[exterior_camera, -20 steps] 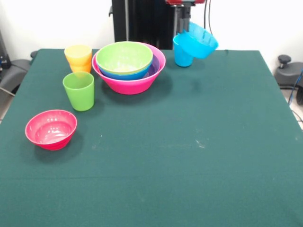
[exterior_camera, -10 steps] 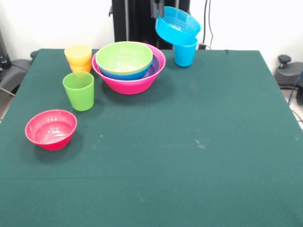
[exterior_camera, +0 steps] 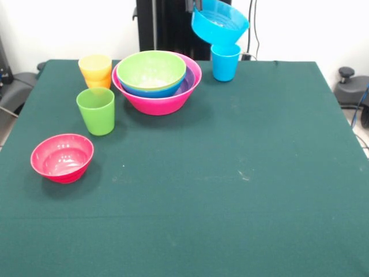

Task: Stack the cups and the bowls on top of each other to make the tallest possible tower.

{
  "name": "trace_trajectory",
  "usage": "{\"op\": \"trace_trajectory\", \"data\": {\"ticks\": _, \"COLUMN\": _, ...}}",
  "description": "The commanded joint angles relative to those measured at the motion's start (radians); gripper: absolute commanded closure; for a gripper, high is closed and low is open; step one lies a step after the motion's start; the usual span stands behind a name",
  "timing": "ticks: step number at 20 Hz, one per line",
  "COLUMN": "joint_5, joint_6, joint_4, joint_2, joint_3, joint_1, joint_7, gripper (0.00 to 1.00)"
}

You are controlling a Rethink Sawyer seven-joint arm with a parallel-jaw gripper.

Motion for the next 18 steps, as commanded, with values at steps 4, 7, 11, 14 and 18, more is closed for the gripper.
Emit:
{"op": "trace_trajectory", "data": {"ticks": 4, "joint_5": -0.071, "joint_6": 0.135, "joint_4": 0.031, "joint_2": 0.035, "joint_3": 0.199, "joint_1": -0.05, "joint_7": -0.207, "gripper": 1.0}}
{"op": "trace_trajectory", "data": {"ticks": 7, "joint_5": -0.103, "joint_6": 0.142, "joint_4": 0.023, "joint_2": 0.057, "joint_3": 0.22, "joint_1": -0.084, "joint_7": -0.216, "gripper": 1.0}}
{"op": "trace_trajectory", "data": {"ticks": 11, "joint_5": -0.162, "joint_6": 0.159, "joint_4": 0.005, "joint_2": 0.09, "joint_3": 0.24, "joint_1": -0.136, "joint_7": -0.231, "gripper": 1.0}}
{"op": "trace_trajectory", "data": {"ticks": 14, "joint_5": -0.175, "joint_6": 0.19, "joint_4": -0.01, "joint_2": 0.112, "joint_3": 0.29, "joint_1": -0.205, "joint_7": -0.273, "gripper": 1.0}}
{"op": "trace_trajectory", "data": {"ticks": 18, "joint_5": -0.173, "joint_6": 0.242, "joint_4": -0.033, "joint_2": 0.147, "joint_3": 0.372, "joint_1": -0.309, "joint_7": -0.338, "gripper": 1.0}}
